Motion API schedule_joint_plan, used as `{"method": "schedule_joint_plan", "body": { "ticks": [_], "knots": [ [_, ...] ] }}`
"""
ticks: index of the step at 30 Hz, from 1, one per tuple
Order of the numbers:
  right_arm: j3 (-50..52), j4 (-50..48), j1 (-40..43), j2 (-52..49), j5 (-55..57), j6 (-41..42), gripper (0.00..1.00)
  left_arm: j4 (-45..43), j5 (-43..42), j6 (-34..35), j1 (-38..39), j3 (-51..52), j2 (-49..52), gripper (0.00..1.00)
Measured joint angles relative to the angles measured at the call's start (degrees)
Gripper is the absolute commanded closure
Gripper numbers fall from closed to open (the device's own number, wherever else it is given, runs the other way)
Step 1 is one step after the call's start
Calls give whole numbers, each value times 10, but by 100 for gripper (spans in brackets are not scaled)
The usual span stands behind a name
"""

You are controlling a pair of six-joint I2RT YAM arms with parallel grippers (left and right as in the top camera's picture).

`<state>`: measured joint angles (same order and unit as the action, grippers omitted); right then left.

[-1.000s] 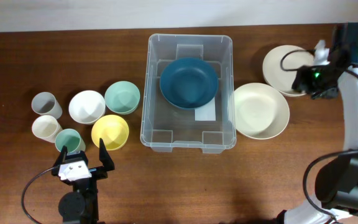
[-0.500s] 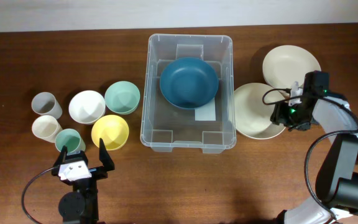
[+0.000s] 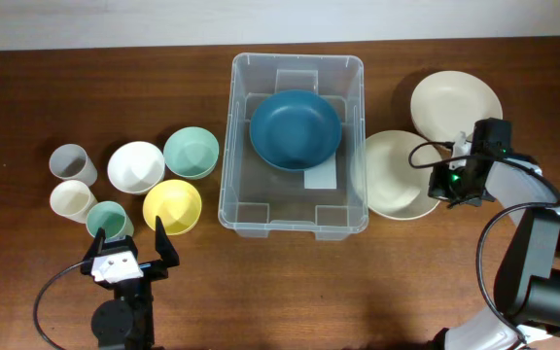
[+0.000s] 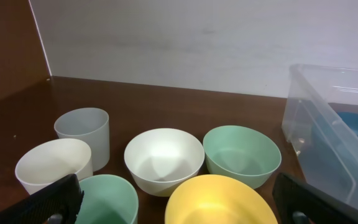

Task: Pack container
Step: 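Move the right gripper to the front cream bowl and grasp its rim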

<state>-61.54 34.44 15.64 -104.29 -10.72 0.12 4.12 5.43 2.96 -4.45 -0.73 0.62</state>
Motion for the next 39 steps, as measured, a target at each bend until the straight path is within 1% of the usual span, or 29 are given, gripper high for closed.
{"method": "schedule_joint_plan", "body": {
  "ticks": [3, 6, 12, 16, 19, 23, 26, 27, 29, 30, 31, 32, 34, 35, 39],
  "knots": [
    [0, 9, 1, 0, -4, 1, 96, 0, 0, 0, 0, 0, 0, 0],
    [-2, 38, 1, 1, 1, 1, 96, 0, 0, 0, 0, 0, 0, 0],
    [-2, 113, 9, 46, 49, 2, 96, 0, 0, 0, 0, 0, 0, 0],
    [-10, 160, 54, 143, 82, 13, 96, 0, 0, 0, 0, 0, 0, 0],
    [-45, 179, 79, 214, 94, 15, 96, 0, 0, 0, 0, 0, 0, 0],
    [-103, 185, 83, 307, 99, 16, 96, 0, 0, 0, 0, 0, 0, 0],
    [-122, 182, 83, 353, 101, 16, 96, 0, 0, 0, 0, 0, 0, 0],
    [-123, 183, 83, 364, 101, 16, 92, 0, 0, 0, 0, 0, 0, 0],
    [-123, 189, 83, 374, 104, 16, 79, 0, 0, 0, 0, 0, 0, 0],
    [-123, 192, 83, 373, 105, 15, 49, 0, 0, 0, 0, 0, 0, 0],
    [-123, 192, 83, 371, 106, 14, 36, 0, 0, 0, 0, 0, 0, 0],
    [-122, 191, 83, 365, 107, 17, 30, 0, 0, 0, 0, 0, 0, 0],
    [-113, 188, 83, 346, 107, 15, 25, 0, 0, 0, 0, 0, 0, 0],
    [-106, 188, 83, 332, 107, 15, 21, 0, 0, 0, 0, 0, 0, 0],
    [-91, 187, 83, 265, 90, 9, 17, 0, 0, 0, 0, 0, 0, 0]
  ]
}}
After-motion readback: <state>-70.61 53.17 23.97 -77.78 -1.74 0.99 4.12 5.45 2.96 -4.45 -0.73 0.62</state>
